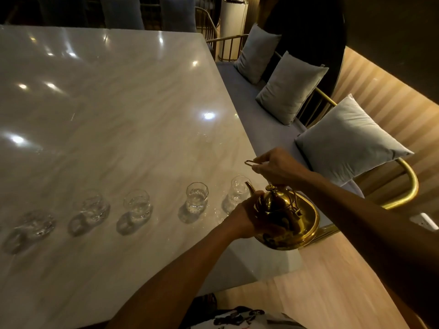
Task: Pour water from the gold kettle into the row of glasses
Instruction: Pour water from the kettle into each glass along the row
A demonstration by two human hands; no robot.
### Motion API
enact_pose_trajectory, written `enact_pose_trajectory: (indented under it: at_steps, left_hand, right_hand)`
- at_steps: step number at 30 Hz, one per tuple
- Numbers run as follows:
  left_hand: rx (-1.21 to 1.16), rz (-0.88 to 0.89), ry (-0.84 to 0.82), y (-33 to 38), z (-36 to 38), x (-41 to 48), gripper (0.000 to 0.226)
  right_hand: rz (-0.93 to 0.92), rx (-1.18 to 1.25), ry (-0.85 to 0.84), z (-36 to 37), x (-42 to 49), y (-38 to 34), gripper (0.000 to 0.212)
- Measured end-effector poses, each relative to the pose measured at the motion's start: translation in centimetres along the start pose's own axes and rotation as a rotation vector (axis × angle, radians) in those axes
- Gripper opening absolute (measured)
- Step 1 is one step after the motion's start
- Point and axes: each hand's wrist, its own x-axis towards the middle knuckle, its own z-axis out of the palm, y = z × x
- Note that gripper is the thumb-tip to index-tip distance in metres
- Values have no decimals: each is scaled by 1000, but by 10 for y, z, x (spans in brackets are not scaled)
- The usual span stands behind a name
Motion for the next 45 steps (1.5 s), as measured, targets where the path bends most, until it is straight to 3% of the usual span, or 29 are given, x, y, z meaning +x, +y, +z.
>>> enact_pose_trajectory:
  at_steps: [3,12,16,27,34,45]
  left_hand:
    - [-62,-8,4,-10,3,11,117]
    - [-200,-101,-100,-24,6,31,103]
    - [-178,-91,-34,-35,10,42,107]
    - [-124,-50,-46,-13,-2,30,102]
    - [-111,-74,-16,-7,-4,32,119]
    - [-123,-68,-25,-4,3,31,115]
  right_hand:
    - [16,-30,-19,-1,7,-3,32]
    - [37,-90,-93,-3,24,-10,27]
    - [43,-104,-109,-2,30,-9,28]
    - [55,-135,-157,-1,46,-11,27]
    - [68,-156,-169,-6,49,-15,26]
    - [95,-152,-190,-4,53,-10,26]
